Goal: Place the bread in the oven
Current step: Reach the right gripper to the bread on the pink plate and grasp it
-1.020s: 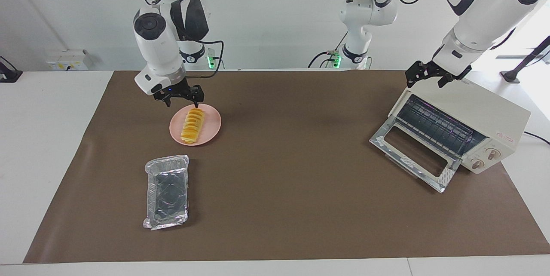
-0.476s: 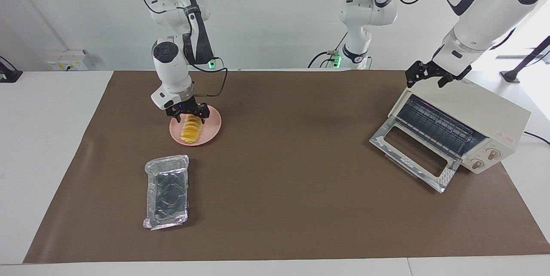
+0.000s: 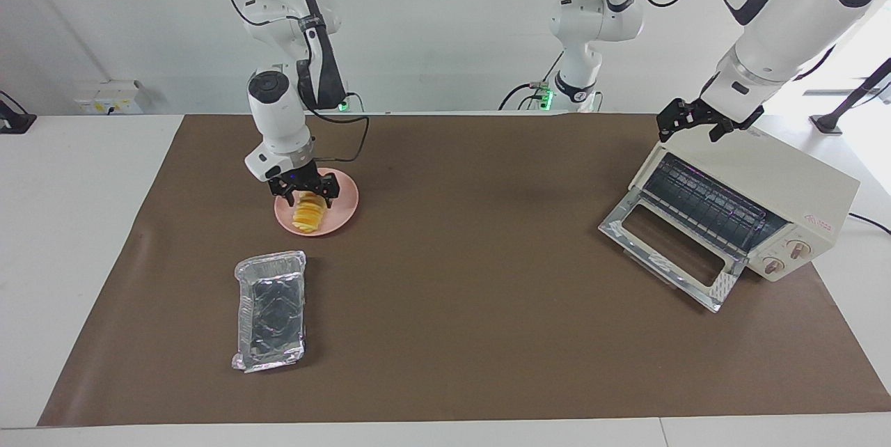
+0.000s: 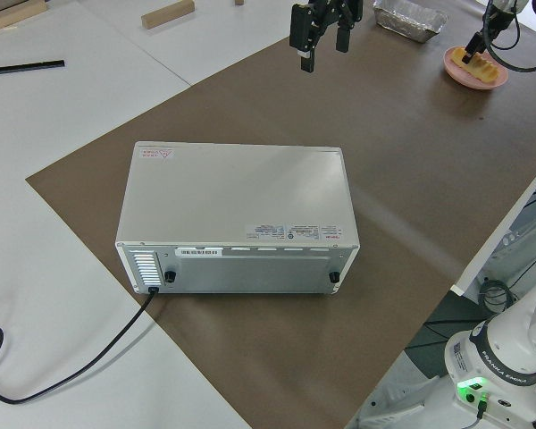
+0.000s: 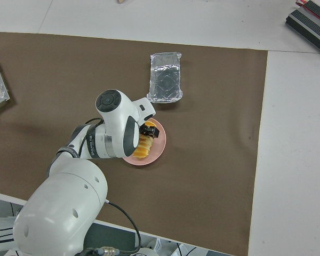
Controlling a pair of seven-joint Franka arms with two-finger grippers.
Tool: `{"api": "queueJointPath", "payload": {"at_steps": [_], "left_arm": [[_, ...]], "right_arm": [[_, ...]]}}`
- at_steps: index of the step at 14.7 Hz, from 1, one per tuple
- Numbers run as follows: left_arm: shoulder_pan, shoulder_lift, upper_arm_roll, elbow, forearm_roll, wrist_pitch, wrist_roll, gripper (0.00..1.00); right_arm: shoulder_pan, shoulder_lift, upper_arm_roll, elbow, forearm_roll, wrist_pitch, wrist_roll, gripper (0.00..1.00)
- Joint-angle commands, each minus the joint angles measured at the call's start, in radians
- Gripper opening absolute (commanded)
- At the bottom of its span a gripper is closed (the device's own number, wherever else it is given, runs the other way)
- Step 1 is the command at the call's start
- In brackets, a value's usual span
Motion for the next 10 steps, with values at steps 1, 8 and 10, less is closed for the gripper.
{"api": "queueJointPath", "payload": {"at_steps": [1, 8, 10], "left_arm": [[0.004, -0.025, -0.004, -0.029, 0.022, 0.004, 0.0, 1.0], [0.004, -0.025, -0.004, -0.029, 0.022, 0.004, 0.0, 1.0], [0.004, -0.025, -0.004, -0.029, 0.022, 0.004, 0.0, 1.0]], "right_arm": [[-0.013, 0.013, 0.007, -0.007, 0.007, 0.027, 0.02, 0.83], [-0.023, 0.019, 0.007, 0.003, 0.008, 0.026, 0.03, 0.0], [-0.025, 0.022, 0.007, 0.027, 0.008, 0.007, 0.027, 0.0]]}}
